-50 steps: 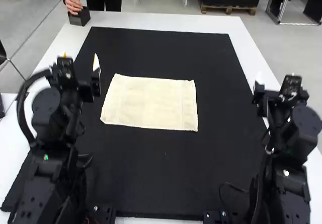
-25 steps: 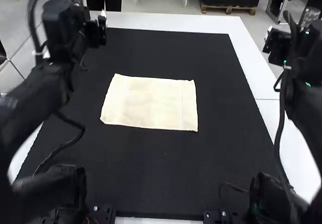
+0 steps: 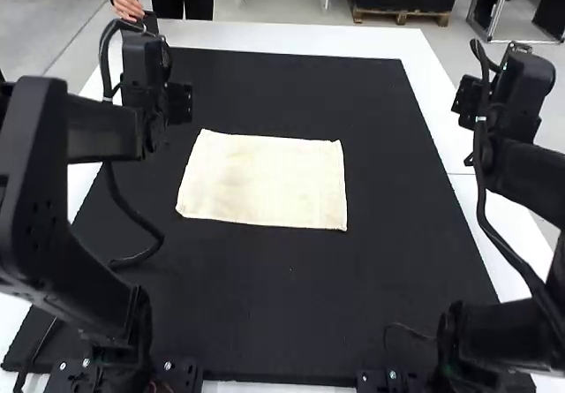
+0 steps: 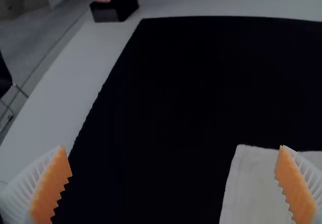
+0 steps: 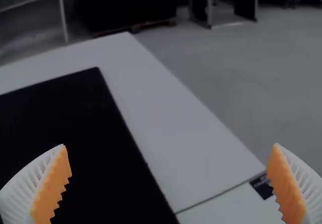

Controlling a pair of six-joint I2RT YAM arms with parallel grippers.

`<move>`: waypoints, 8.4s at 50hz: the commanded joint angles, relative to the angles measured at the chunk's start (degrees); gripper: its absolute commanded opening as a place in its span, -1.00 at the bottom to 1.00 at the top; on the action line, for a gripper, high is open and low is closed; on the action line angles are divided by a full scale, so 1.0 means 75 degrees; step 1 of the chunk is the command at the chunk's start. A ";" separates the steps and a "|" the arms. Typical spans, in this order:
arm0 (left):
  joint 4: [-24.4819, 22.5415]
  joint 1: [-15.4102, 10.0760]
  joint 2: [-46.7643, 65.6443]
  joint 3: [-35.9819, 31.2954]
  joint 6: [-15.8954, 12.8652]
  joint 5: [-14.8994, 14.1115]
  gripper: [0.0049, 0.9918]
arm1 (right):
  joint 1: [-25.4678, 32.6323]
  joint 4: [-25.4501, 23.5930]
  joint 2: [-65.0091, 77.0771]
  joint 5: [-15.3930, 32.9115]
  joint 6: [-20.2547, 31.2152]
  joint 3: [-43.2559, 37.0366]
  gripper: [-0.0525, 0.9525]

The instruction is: Fold the towel.

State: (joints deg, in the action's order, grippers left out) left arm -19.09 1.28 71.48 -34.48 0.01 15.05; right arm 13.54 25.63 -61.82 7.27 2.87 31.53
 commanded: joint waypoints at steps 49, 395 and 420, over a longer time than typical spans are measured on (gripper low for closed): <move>0.2053 0.0908 0.1906 -0.1227 -0.0353 -0.2944 0.90 | -0.2544 -0.1038 -0.3417 -0.2469 0.0132 0.1374 0.91; 0.4257 0.1259 0.1086 -0.1016 -0.1654 -0.3717 -0.97 | -0.3176 -0.4120 -0.4612 -0.4297 0.0507 0.2347 -0.93; 0.2956 0.1259 0.0899 0.0250 -0.1583 -0.3389 -0.97 | -0.3200 -0.3370 -0.4624 -0.4321 0.0636 0.1644 -0.87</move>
State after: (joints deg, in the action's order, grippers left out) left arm 4.38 10.28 79.44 -33.15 -11.60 -11.49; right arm -10.22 -0.58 -98.43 -24.25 7.14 44.27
